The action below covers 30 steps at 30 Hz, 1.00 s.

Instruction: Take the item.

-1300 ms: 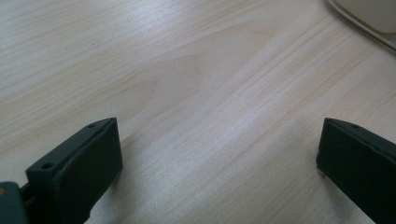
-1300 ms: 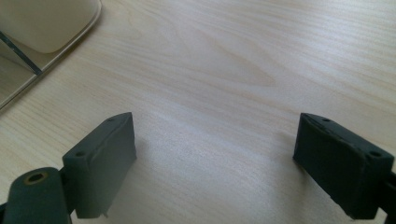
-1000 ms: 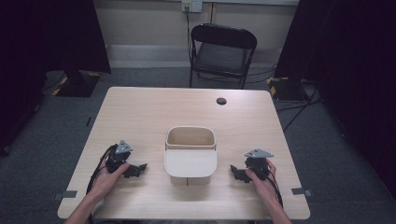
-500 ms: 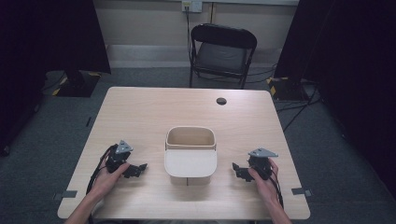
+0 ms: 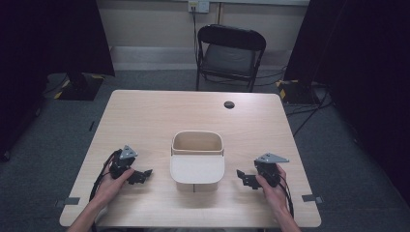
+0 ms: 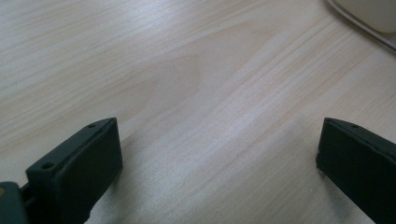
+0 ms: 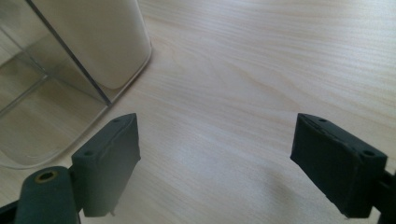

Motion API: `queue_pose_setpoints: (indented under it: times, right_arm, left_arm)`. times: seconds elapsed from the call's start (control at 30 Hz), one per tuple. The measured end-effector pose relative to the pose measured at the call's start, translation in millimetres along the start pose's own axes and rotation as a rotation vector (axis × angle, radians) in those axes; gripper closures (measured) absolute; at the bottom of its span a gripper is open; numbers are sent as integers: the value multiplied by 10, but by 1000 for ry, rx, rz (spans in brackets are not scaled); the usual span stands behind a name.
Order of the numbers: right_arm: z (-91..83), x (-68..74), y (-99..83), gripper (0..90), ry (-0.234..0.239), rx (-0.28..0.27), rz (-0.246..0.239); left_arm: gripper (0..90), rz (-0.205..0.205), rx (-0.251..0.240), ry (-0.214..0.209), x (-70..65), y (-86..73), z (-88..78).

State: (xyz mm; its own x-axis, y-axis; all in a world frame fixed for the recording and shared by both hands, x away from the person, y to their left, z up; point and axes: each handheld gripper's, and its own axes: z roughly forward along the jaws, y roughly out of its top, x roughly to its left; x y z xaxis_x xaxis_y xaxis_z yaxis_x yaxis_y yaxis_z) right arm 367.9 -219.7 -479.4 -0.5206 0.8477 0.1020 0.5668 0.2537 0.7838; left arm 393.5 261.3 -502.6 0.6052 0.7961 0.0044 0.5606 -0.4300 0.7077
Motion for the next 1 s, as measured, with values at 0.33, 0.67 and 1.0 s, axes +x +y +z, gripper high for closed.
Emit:
queue_pose_setpoints:
  times: [0.33,0.67,1.0]
  right_arm:
    - [-77,55,13,161,28,-12,-4]
    - [-202,210,63,159,128,-36,-32]
    - [-264,447,99,155,212,-65,-93]
  left_arm:
    - [0,3,2,-1,2,1,-1]
    - [0,4,2,0,2,1,-1]
    - [0,-2,-1,-1,-1,0,1]
